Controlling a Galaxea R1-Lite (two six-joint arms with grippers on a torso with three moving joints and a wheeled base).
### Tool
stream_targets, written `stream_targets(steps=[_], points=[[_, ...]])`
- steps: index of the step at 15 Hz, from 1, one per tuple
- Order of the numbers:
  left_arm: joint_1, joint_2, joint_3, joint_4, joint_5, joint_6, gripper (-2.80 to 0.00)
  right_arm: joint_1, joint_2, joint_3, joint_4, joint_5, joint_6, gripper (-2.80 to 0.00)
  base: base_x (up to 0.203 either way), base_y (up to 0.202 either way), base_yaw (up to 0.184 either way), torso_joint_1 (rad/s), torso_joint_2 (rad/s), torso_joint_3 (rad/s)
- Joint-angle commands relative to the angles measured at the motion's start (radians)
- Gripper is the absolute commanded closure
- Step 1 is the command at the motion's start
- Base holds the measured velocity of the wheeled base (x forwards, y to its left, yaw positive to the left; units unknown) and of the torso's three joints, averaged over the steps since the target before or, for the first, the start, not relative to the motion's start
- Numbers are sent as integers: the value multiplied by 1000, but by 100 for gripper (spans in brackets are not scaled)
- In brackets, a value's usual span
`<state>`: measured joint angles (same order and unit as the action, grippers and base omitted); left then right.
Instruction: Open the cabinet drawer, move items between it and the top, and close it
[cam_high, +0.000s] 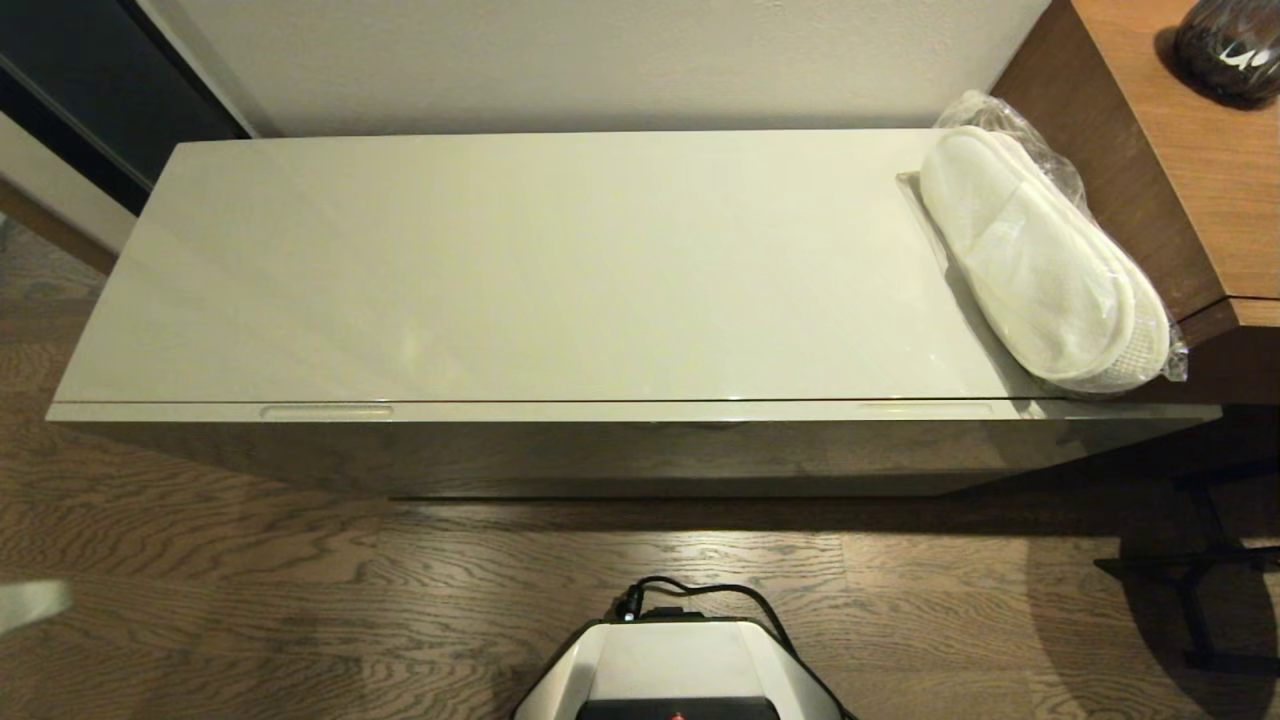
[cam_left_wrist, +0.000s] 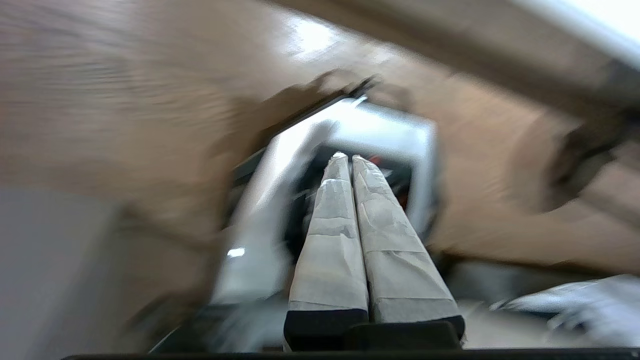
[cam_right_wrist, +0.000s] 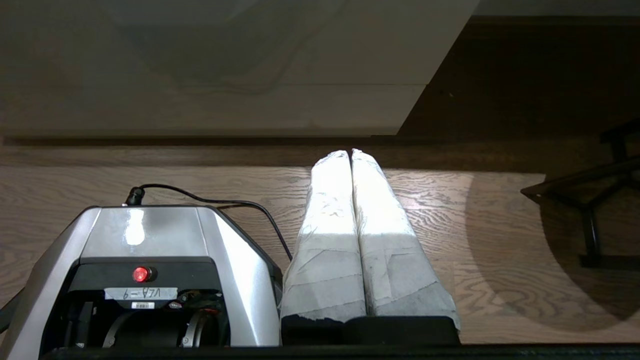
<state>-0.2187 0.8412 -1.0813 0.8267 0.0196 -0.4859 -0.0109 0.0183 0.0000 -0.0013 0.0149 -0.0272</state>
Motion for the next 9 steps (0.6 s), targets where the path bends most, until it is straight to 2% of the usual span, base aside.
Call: stream_targets(steps=[1, 3, 5, 6, 8, 9], points=[[9, -311, -24, 241, 58, 120, 0, 0, 0, 2, 0, 0, 0, 0, 0, 0, 0, 0, 0, 0], [24, -467, -18, 377, 130, 288, 0, 0, 0, 2, 0, 0, 0, 0, 0, 0, 0, 0, 0, 0], [33, -559, -15, 529, 200, 426, 0, 0, 0, 2, 0, 0, 0, 0, 0, 0, 0, 0, 0, 0], [45, -563, -22, 563, 203, 432, 0, 0, 1, 2, 0, 0, 0, 0, 0, 0, 0, 0, 0, 0], [145, -566, -20, 589, 176, 407, 0, 0, 0, 2, 0, 0, 0, 0, 0, 0, 0, 0, 0, 0], [195, -587, -12, 606, 115, 436, 0, 0, 0, 2, 0, 0, 0, 0, 0, 0, 0, 0, 0, 0]])
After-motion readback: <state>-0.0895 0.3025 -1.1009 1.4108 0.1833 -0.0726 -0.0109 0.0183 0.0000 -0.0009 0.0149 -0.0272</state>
